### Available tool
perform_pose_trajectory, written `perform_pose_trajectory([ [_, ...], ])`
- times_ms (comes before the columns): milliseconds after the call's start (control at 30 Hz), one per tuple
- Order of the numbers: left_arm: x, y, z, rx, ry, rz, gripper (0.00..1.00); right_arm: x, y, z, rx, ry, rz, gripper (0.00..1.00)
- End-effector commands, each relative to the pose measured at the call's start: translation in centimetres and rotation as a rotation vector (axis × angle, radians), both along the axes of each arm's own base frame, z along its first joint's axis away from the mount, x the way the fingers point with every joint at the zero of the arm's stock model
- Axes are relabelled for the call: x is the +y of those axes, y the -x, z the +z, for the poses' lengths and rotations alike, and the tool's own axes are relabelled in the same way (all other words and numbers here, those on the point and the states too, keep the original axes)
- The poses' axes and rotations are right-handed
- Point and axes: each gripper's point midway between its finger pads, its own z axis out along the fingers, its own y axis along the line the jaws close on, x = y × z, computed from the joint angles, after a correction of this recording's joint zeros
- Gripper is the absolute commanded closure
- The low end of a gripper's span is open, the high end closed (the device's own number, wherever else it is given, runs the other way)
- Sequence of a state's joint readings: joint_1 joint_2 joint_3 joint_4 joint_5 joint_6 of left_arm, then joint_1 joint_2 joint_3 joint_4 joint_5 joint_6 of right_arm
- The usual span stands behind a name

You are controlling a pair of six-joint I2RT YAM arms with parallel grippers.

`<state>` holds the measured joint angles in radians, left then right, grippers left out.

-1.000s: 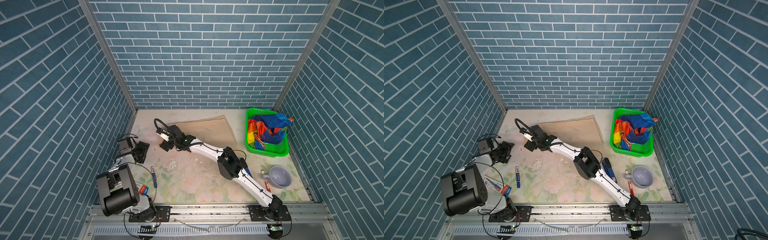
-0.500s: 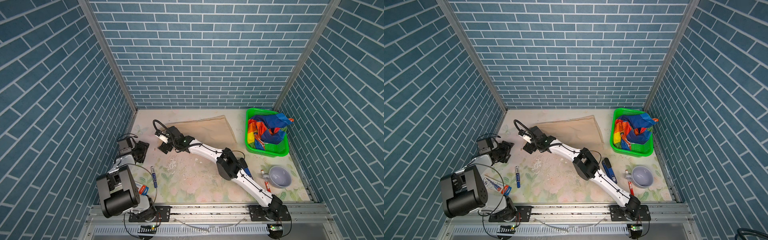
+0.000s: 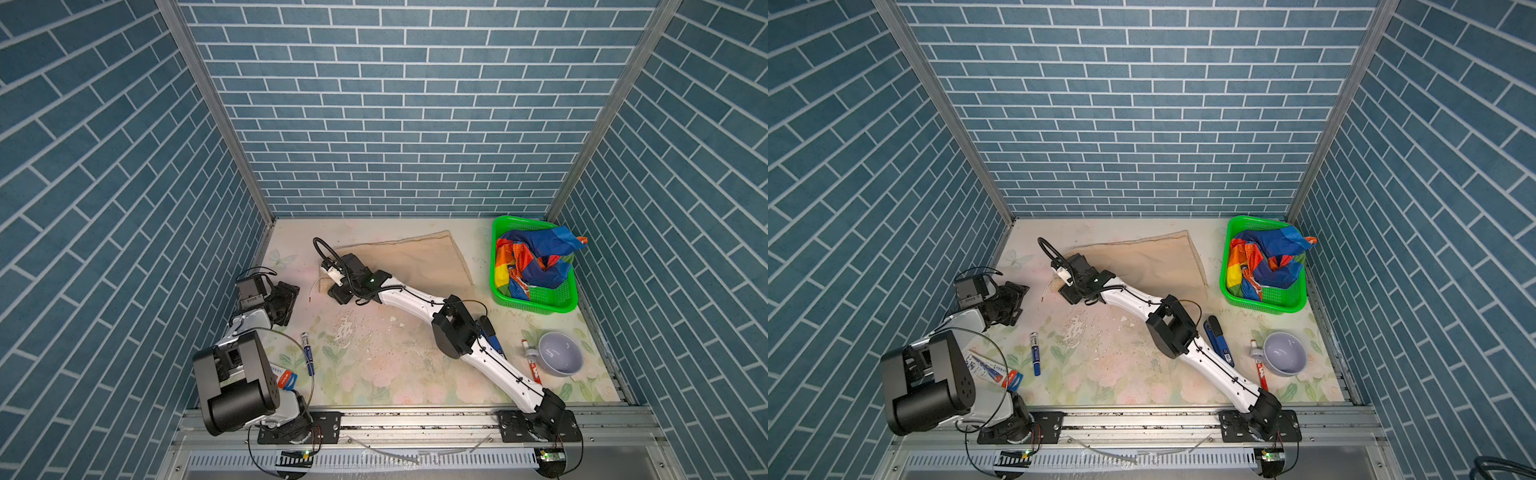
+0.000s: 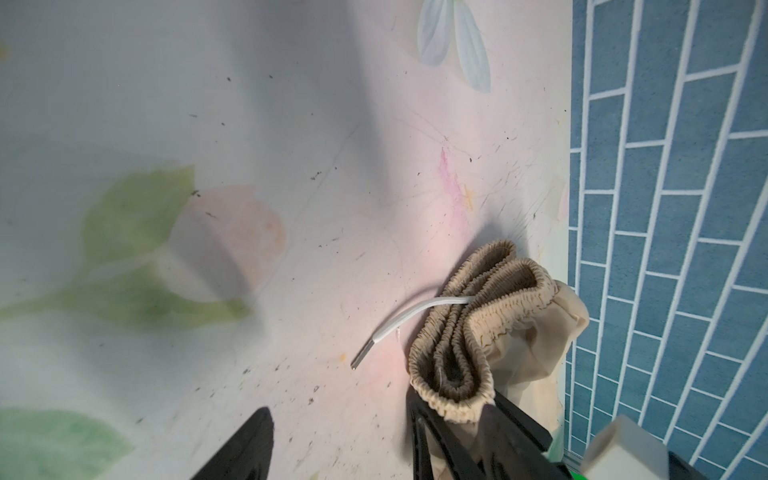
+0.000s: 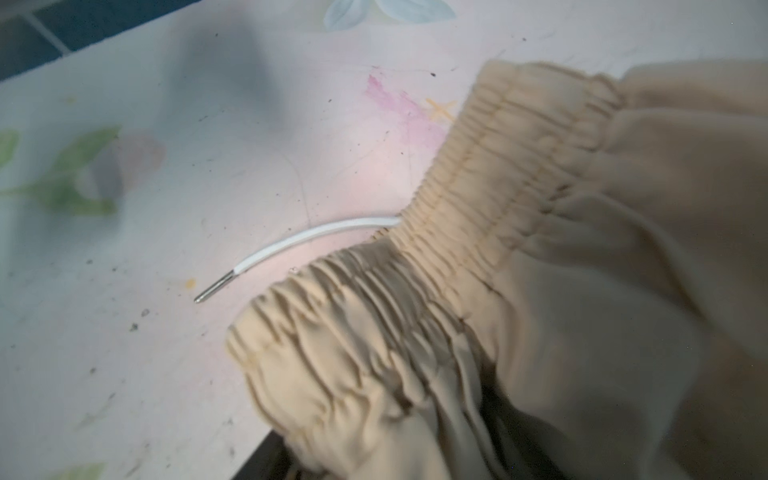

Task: Fold and stack the shorts

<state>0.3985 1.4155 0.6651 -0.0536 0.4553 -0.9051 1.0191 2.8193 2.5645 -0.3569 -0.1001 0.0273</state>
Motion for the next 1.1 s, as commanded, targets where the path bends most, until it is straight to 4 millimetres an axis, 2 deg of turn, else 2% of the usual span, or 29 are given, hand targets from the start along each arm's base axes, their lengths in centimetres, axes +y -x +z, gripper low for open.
perform_pose_trajectory([
  [0,-0.6,-0.5,0.7,-0.009,-0.021,-0.029,0.21,-0.6,-0.3,-1.0,0.058,0.01,-0.055,0.67],
  [67,-1.8,-0.7,0.5,0.0,-0.026,-0.075,0.17,-0.5,-0.2,-0.7,0.076,-0.016,-0.05,0.74],
  [100,-2.3,-1.6,1.0,-0.015,-0.034,-0.102,0.15,-0.4,-0.1,-0.6,0.086,-0.03,-0.045,0.78],
  [200,-4.6,-3.1,0.5,-0.043,-0.001,-0.174,0.12,-0.2,0.0,0.2,0.126,-0.089,-0.035,0.83],
  [233,-5.1,-3.6,0.4,-0.064,0.018,-0.18,0.08,-0.2,0.1,0.4,0.141,-0.107,-0.034,0.83],
  [267,-5.5,-4.1,0.3,-0.09,0.042,-0.177,0.01,-0.1,0.2,0.7,0.156,-0.125,-0.032,0.84],
  [300,-5.7,-4.9,0.8,-0.136,0.057,-0.172,0.0,-0.2,0.1,0.8,0.171,-0.14,-0.035,0.84],
  [333,-6.0,-4.8,0.2,-0.151,0.073,-0.17,0.0,-0.3,0.0,0.9,0.181,-0.151,-0.038,0.84],
  [500,-7.2,-5.6,-0.1,-0.161,0.061,-0.197,0.01,-0.8,-0.6,1.2,0.229,-0.197,-0.058,0.86],
  [733,-7.5,-7.2,-1.5,-0.17,0.09,-0.181,0.0,-1.2,-0.4,1.1,0.256,-0.214,-0.059,0.88],
  [767,-7.4,-8.2,-0.9,-0.195,0.084,-0.18,0.0,-1.2,-0.4,1.1,0.264,-0.219,-0.062,0.88],
  [867,-7.4,-8.8,-1.5,-0.193,0.088,-0.174,0.05,-1.2,-0.3,0.8,0.277,-0.228,-0.065,0.88],
  [1067,-7.9,-9.7,-2.2,-0.212,0.106,-0.174,0.29,-1.1,-0.3,1.0,0.296,-0.252,-0.069,0.87],
])
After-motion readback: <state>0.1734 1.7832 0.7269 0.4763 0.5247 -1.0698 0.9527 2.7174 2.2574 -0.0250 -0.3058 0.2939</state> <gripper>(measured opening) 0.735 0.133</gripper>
